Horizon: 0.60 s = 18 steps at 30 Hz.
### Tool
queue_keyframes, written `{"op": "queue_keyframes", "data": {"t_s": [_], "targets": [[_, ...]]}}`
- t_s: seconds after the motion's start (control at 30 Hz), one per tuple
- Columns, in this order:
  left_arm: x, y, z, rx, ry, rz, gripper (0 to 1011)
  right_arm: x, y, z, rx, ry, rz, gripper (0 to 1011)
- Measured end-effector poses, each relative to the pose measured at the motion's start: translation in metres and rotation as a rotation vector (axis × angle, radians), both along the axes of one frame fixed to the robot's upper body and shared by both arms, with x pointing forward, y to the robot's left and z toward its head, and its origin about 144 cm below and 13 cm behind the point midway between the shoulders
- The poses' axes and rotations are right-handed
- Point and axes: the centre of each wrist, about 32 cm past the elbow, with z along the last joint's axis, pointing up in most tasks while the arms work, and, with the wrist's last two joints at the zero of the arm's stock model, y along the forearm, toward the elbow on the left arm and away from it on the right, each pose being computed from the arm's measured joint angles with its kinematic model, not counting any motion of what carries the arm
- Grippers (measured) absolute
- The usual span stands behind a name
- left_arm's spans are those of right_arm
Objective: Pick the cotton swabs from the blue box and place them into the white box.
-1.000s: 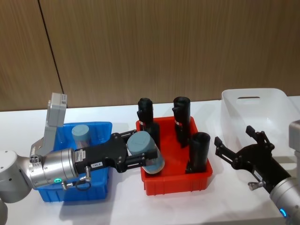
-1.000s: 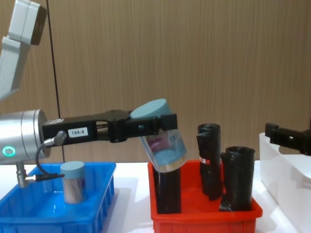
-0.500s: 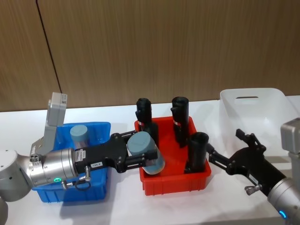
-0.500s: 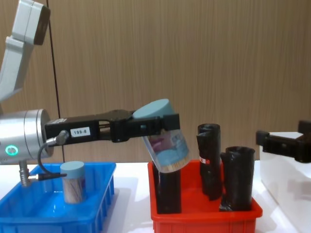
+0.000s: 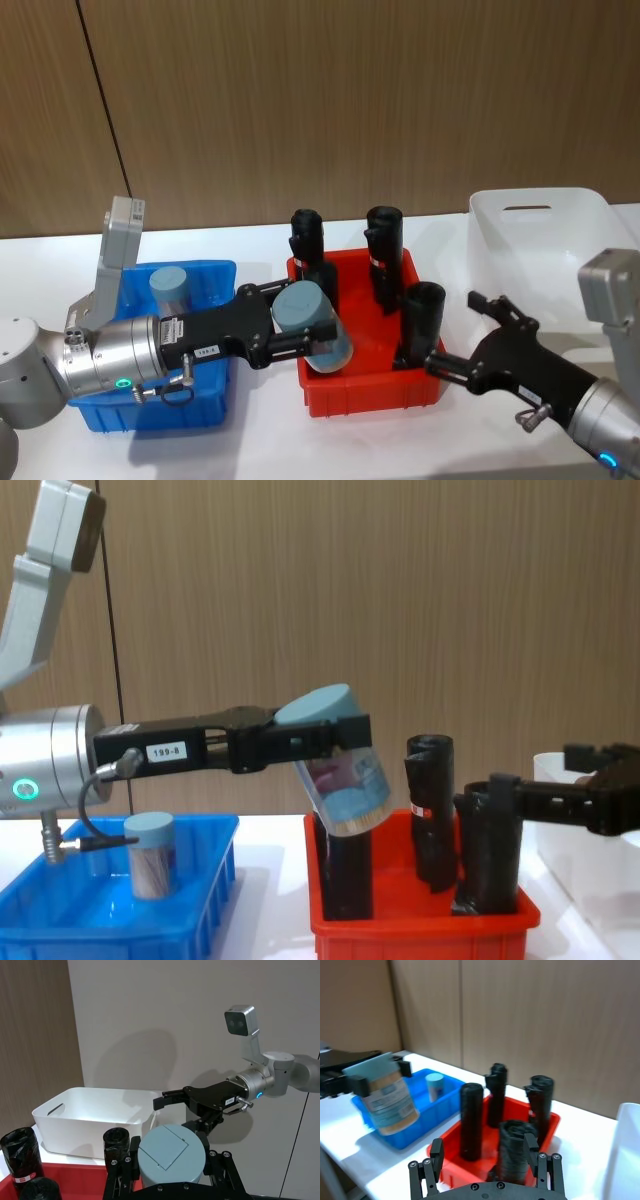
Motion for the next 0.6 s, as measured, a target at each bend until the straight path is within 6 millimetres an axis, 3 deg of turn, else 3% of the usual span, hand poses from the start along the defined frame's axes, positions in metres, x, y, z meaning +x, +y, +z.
{"op": "queue_keyframes", "data": {"t_s": [0.6], "targets": [[0.000, 0.000, 0.000, 0.000, 0.000, -0.002, 669, 0.023, 0.003, 0.015, -0.087, 0.068, 0.281, 1002]]}}
